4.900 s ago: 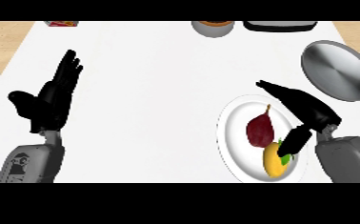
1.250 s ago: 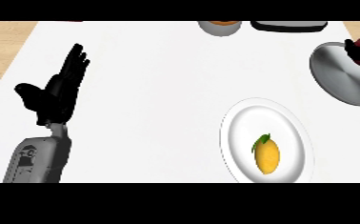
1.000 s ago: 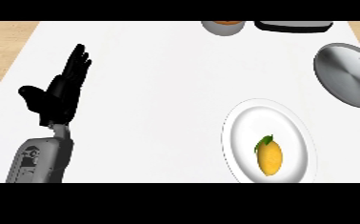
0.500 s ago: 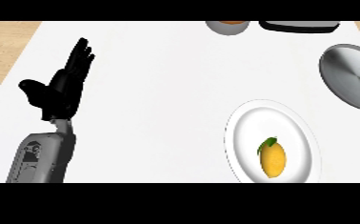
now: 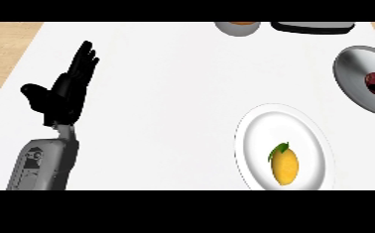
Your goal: Pick the pear from the plate and place it in the pan
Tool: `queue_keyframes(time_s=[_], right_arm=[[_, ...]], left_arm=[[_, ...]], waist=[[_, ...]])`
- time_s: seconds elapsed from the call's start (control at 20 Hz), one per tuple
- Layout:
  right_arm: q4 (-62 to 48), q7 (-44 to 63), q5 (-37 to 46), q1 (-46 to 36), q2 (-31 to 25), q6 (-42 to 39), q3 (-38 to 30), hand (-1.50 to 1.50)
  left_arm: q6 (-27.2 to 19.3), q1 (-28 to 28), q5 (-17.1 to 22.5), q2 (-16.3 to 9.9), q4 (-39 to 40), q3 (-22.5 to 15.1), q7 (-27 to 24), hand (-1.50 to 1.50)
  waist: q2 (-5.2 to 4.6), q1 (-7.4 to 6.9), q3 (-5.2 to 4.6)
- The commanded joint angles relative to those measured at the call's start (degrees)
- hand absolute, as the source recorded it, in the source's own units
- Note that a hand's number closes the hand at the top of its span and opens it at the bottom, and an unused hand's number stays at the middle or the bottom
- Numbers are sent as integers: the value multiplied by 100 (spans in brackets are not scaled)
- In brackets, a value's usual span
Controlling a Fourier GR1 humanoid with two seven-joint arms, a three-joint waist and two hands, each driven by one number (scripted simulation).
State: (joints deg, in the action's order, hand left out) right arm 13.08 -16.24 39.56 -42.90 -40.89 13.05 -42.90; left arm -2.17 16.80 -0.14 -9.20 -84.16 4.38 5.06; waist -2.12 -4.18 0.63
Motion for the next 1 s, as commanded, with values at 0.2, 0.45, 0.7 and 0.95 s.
queue_keyframes(time_s=[0.2,0.45,0.7,0.95], right_arm=[[109,-1198,-1054,122,23,64,-978,-150],[-38,-1806,-1653,703,-283,-1434,-1347,-150],[266,-2143,-2027,1177,-104,-2277,-1287,-150],[1037,-2108,-2308,1834,-231,-2933,-1177,-150]], left_arm=[[-40,-57,-18,-16,89,65,-10,0],[-97,-260,2,-120,9,241,-10,0],[-156,-360,-69,-16,-110,137,83,0],[-118,-272,-30,-55,327,294,-162,0]], waist=[[80,197,-18],[178,375,-43],[240,484,-66],[263,588,-83]])
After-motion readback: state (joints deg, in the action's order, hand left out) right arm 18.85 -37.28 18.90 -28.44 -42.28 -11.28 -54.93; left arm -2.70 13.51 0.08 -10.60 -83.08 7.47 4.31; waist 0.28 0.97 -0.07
